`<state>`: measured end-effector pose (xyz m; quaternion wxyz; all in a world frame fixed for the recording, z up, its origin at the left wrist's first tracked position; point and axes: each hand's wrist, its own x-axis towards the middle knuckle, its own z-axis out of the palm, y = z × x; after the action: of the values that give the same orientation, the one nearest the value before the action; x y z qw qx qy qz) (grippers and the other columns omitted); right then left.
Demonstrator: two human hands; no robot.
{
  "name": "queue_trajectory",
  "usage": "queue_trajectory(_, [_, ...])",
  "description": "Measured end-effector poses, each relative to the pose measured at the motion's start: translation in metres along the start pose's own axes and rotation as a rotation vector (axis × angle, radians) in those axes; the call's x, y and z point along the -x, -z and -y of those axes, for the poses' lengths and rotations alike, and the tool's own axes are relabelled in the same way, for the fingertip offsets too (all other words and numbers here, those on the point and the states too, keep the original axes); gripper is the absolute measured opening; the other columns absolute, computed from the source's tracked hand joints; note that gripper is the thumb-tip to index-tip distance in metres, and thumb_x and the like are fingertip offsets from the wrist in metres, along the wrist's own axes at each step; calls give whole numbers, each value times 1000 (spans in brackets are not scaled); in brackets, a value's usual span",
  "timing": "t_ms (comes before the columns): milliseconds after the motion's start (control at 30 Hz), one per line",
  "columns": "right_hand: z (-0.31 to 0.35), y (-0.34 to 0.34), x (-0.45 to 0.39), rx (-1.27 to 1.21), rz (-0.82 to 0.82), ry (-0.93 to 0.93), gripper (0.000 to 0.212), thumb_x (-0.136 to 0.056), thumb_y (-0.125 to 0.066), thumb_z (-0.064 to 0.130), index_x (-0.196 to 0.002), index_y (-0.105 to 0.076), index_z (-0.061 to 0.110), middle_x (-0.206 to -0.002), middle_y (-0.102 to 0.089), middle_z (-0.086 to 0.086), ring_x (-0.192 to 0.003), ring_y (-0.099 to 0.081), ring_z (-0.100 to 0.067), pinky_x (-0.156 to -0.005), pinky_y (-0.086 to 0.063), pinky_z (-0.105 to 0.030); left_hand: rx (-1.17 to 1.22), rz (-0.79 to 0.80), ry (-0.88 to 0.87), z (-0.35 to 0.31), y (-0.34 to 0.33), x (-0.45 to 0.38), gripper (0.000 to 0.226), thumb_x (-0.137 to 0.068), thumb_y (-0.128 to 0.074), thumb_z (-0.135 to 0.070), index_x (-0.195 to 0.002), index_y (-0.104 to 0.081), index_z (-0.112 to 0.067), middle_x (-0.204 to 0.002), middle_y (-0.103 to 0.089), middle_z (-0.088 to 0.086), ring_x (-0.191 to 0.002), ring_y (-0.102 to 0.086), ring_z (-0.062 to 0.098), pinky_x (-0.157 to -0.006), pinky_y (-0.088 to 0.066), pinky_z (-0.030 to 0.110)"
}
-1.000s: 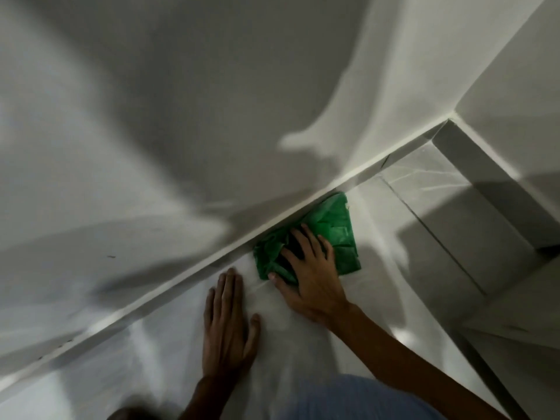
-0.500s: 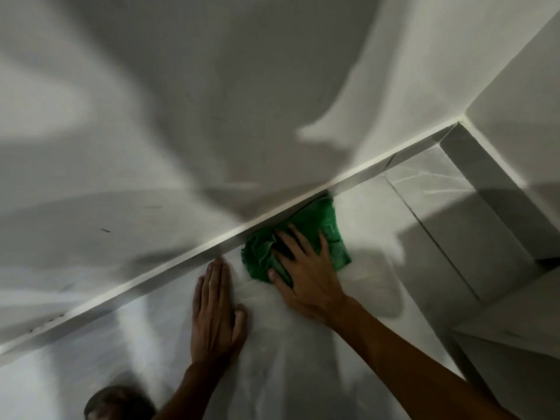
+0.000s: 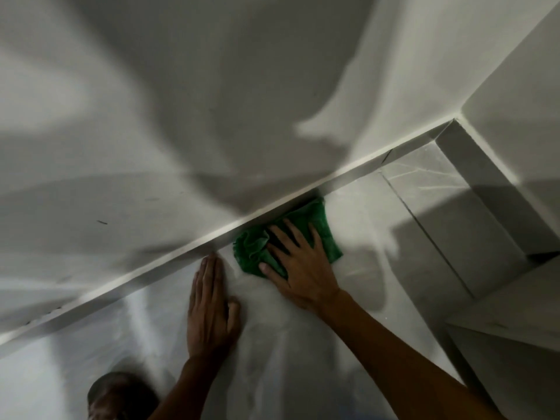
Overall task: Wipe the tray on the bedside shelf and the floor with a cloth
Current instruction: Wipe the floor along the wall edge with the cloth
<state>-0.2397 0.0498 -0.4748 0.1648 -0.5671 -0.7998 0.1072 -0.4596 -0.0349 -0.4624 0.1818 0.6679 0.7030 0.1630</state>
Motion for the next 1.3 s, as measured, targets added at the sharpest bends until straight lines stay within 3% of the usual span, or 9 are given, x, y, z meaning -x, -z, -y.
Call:
queue_trajectory(200, [21, -10, 6, 5, -38, -148, 60, -104, -43, 71, -145, -66, 34, -171, -47, -4, -166, -27, -36, -129, -13, -72, -48, 8, -13, -1, 1, 2, 86, -92, -41, -33, -172, -29, -3, -182, -24, 16, -171, -22, 30, -141, -11, 44])
queue_trajectory(367, [5, -7, 7, -11, 45, 103, 59, -103, -44, 75, -146, -63, 40, -175, -40, 0, -167, -25, -34, -128, -17, -72, -75, -1, -13, 1, 0, 3, 84, -92, -40, -31, -171, -30, -3, -182, -26, 15, -171, -22, 29, -139, -19, 56])
queue_trajectory(467, [-13, 0, 5, 2, 39, 80, 59, -105, -42, 73, -147, -63, 37, -174, -43, 5, -166, -29, -32, -128, -21, -70, -84, -3, -16, 1, 0, 3, 83, -93, -40, -30, -171, -31, -3, -182, -26, 16, -171, -22, 30, -138, -20, 57])
queue_trajectory(567, [0, -4, 10, 1, -8, -61, 64, -103, -43, 75, -152, -59, 38, -174, -42, 5, -167, -24, -35, -130, -12, -71, -86, 0, -13, 1, -1, 2, 83, -94, -40, -31, -172, -29, -3, -183, -24, 15, -172, -20, 29, -139, -18, 55])
queue_trajectory(700, [17, -10, 12, -13, -7, -89, 82, -99, -42, 80, -166, -39, 33, -180, -31, -3, -170, -13, -38, -130, -4, -74, -90, 5, -2, 1, -2, 2, 84, -95, -39, -33, -172, -27, -5, -184, -21, 14, -173, -18, 27, -141, -14, 51])
queue_trajectory(833, [18, -11, 17, -203, -70, -108, 83, -97, -57, 75, -156, -43, 18, -177, -35, -6, -171, -12, -32, -132, -5, -72, -88, -8, -7, 3, -4, 2, 83, -94, -41, -33, -172, -28, -5, -184, -22, 13, -173, -18, 26, -141, -14, 51])
queue_trajectory(967, [20, -4, 12, -88, 30, -98, 97, -95, -46, 86, -173, -16, 37, -179, -29, -6, -170, -9, -36, -131, -4, -74, -85, -22, -13, 4, -5, 3, 83, -94, -41, -32, -171, -31, -5, -183, -25, 15, -172, -22, 30, -139, -18, 54])
queue_trajectory(1133, [22, -8, 12, 3, 78, -19, 89, -91, -41, 91, -167, -31, 46, -180, -27, -12, -168, -11, -46, -128, -2, -78, -75, -29, -20, 3, -4, 2, 80, -95, -40, -33, -170, -34, -4, -182, -28, 16, -171, -24, 32, -138, -20, 57])
queue_trajectory(1300, [-14, 5, 9, 101, 88, 20, 73, -100, -42, 81, -164, -39, 46, -177, -37, -3, -168, -19, -41, -127, -14, -77, -76, -29, -32, 0, -3, 2, 81, -94, -40, -31, -170, -34, -3, -181, -28, 17, -170, -24, 33, -138, -21, 58])
